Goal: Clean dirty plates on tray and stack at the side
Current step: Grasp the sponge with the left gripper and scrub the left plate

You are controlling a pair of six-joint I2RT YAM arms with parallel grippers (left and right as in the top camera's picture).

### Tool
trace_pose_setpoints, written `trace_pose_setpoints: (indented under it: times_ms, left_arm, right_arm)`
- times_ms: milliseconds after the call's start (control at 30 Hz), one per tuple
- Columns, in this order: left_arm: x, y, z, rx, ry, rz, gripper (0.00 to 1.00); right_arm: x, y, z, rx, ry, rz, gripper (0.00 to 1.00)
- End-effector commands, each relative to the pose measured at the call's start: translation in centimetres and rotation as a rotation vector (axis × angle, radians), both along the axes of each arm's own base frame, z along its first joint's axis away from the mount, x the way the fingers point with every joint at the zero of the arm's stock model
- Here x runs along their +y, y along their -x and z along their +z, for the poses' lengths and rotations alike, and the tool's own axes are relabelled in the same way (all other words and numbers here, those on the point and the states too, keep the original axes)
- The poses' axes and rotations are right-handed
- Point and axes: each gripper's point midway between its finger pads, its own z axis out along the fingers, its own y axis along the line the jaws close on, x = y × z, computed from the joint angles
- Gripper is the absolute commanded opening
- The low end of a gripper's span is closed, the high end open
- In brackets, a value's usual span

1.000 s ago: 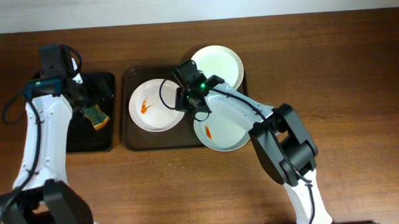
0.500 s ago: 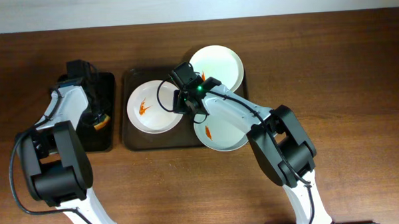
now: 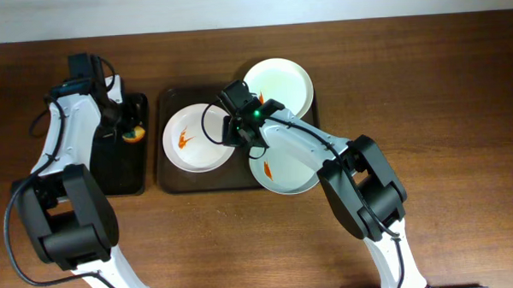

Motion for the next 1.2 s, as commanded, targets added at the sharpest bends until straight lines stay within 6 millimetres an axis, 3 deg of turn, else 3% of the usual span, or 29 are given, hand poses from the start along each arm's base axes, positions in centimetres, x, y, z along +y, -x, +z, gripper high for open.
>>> trace_pose_setpoints:
  times_ms: [0, 100, 233, 300, 367, 500, 567, 633, 800, 833, 867, 900, 933, 1000, 1067, 1167]
  left_arm:
    - [-6.4, -0.9, 2.7, -0.116, 0.129, -0.322, 0.01]
    - [-10.7, -0.3, 1.2, -0.091, 0.132, -0.414, 0.01]
    - [-9.6, 0.9, -3.7, 0.051, 0.029, -0.209, 0.01]
    - [-7.4, 1.4, -5.3, 0.097, -0.083, -0.083, 0.01]
    - [-7.2, 1.9, -6.8, 0.126, -0.097, -0.065, 0.01]
    - [-10.1, 3.2, -9.4, 0.171, 0.018, -0.118, 0.01]
    - [-14.4, 3.4, -9.4, 0.123, 0.096, -0.356, 0.01]
    - [-16.0, 3.2, -9.8, 0.079, 0.077, -0.462, 0.01]
    - [-14.0, 0.0, -11.8, 0.004, -0.002, -0.337, 0.01]
    - [-12.9, -0.6, -11.8, -0.008, -0.045, -0.274, 0.01]
    - [-10.0, -1.2, -11.7, -0.011, -0.177, -0.116, 0.01]
    - [-7.7, -0.7, -11.5, 0.005, -0.281, 0.007, 0.01]
    - [-7.0, 0.3, -11.7, 0.046, -0.314, 0.019, 0.01]
    - [-7.4, 2.3, -12.2, 0.134, -0.293, -0.016, 0.01]
    - [-10.5, 6.2, -12.7, 0.289, -0.119, -0.215, 0.01]
    - [-14.7, 8.0, -10.7, 0.337, 0.114, -0.467, 0.01]
  right_arm:
    - [-0.1, -0.2, -0.4, 0.03, -0.036, 0.033, 0.04]
    - [-0.3, -0.2, -0.4, 0.049, -0.052, 0.032, 0.04]
    - [-0.3, -0.1, -0.4, 0.051, -0.055, 0.034, 0.04]
    - [-0.3, -0.1, -0.4, 0.051, -0.056, 0.033, 0.04]
    - [-0.2, -0.2, -0.4, 0.05, -0.056, 0.033, 0.04]
    - [-0.1, -0.4, -0.3, 0.041, -0.062, 0.034, 0.04]
    - [-0.1, -0.3, -0.3, 0.041, -0.062, 0.034, 0.04]
    - [-0.1, -0.4, -0.2, 0.039, -0.063, 0.034, 0.04]
    - [0.0, -0.4, -0.2, 0.04, -0.067, 0.036, 0.04]
    - [0.0, -0.3, -0.2, 0.041, -0.066, 0.036, 0.04]
    - [0.0, -0.3, -0.2, 0.041, -0.066, 0.036, 0.04]
    - [0.0, -0.3, -0.2, 0.041, -0.066, 0.036, 0.04]
    - [0.0, -0.4, -0.2, 0.04, -0.067, 0.036, 0.04]
    - [0.0, -0.4, -0.2, 0.038, -0.068, 0.036, 0.04]
    - [0.0, -0.4, -0.2, 0.038, -0.068, 0.036, 0.04]
    - [0.0, -0.4, -0.2, 0.038, -0.068, 0.036, 0.04]
